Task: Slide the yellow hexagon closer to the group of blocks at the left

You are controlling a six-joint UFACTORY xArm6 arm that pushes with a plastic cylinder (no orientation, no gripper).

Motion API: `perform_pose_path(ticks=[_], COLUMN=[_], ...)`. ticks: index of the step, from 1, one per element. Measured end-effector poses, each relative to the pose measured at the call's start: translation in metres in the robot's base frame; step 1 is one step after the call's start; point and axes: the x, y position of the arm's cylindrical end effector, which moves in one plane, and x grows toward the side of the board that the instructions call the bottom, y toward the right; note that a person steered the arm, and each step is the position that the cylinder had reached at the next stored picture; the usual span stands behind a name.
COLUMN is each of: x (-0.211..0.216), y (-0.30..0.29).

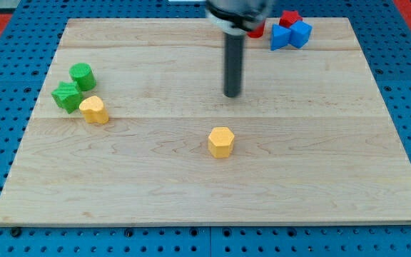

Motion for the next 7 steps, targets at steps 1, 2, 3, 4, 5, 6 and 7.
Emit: perform_pose_path(ticks=[1, 2, 3, 4, 5, 6, 7], x=[0.060, 0.127, 0.078, 0.077, 0.103, 0.104, 0.141], y=[0.029, -0.035, -0.102, -0.133, -0.128, -0.128, -0.104])
